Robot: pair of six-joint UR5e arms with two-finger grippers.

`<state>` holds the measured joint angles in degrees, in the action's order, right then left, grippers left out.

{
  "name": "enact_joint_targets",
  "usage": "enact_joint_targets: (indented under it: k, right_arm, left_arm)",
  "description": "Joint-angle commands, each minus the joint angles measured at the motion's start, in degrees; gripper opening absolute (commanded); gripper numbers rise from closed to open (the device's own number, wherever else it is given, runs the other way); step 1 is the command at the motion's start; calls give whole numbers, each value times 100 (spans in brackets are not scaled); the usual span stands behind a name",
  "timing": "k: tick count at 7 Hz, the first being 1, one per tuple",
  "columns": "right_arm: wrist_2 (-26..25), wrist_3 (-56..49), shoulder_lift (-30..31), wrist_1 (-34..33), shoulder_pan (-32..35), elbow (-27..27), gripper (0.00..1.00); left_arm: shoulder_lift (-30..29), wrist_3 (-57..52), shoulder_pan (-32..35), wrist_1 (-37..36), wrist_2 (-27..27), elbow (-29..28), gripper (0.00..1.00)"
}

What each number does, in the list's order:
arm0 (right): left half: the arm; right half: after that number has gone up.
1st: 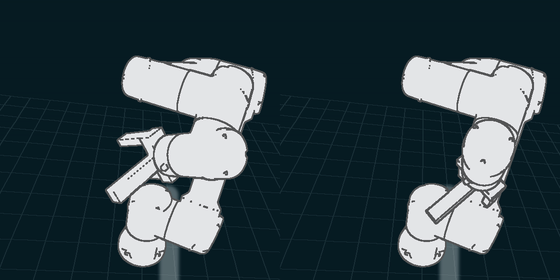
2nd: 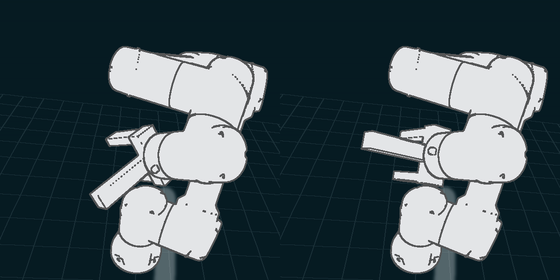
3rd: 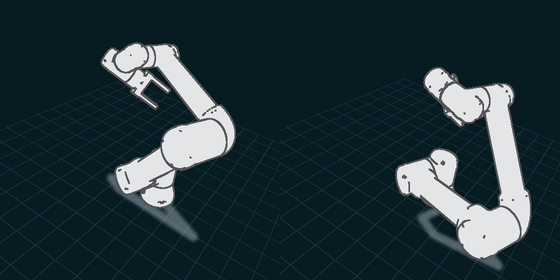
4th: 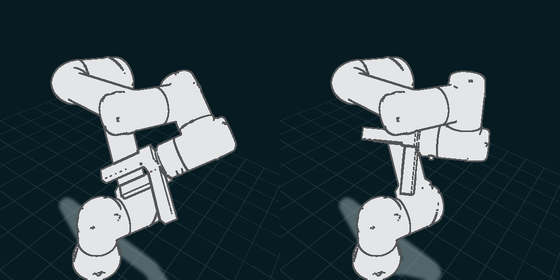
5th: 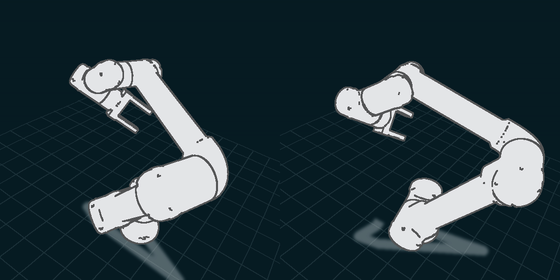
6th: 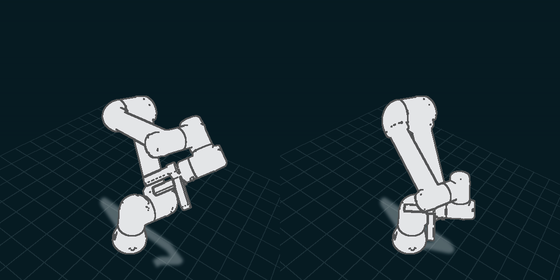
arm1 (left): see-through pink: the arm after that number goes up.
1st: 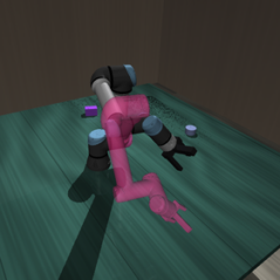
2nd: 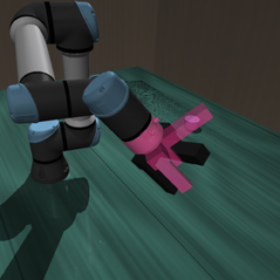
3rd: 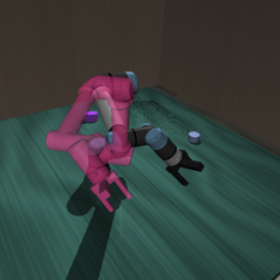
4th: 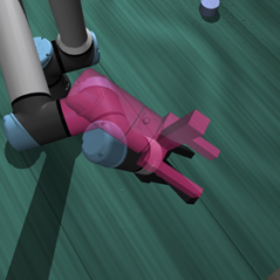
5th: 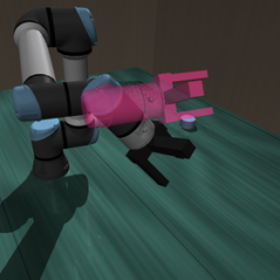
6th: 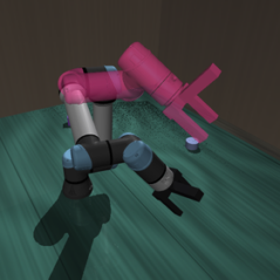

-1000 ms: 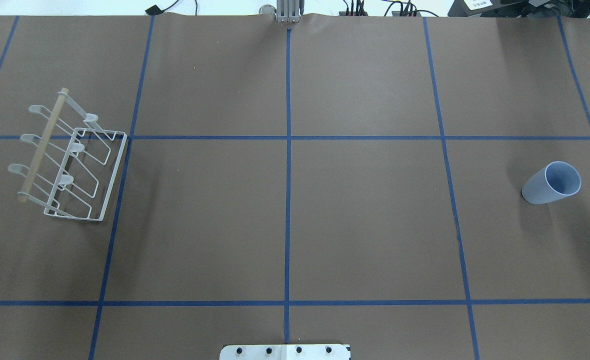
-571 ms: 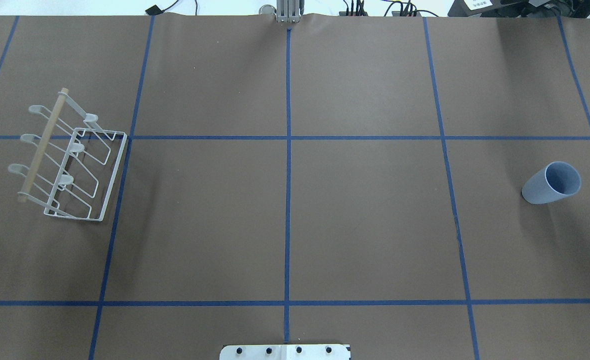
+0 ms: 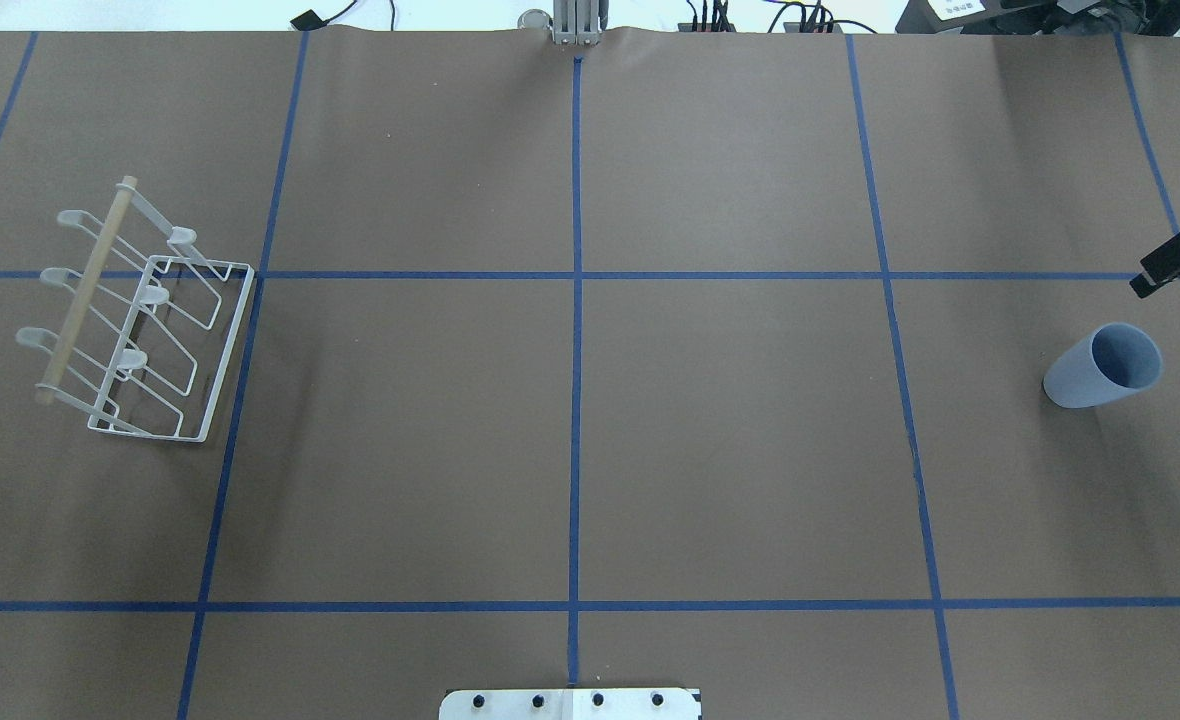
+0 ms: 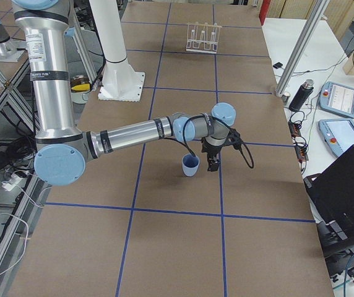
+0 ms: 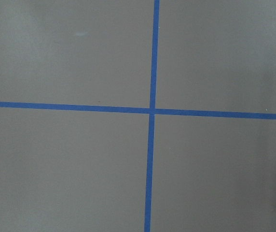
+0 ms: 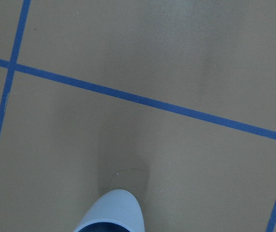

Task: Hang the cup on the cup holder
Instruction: 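Lower the right gripper to the rim of the light blue cup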

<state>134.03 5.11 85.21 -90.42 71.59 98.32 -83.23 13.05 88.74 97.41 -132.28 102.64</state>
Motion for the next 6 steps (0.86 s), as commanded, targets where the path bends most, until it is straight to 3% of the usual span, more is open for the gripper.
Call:
enact_joint_targets:
  k: [1, 6]
  right_arm:
    - [-18, -36, 57, 86, -154, -59, 100]
    - [44, -194, 259, 77, -479, -163, 100]
  left_arm:
    - [0, -4, -15, -2, 0, -60, 98]
    - [0, -4, -50, -2, 0, -69, 98]
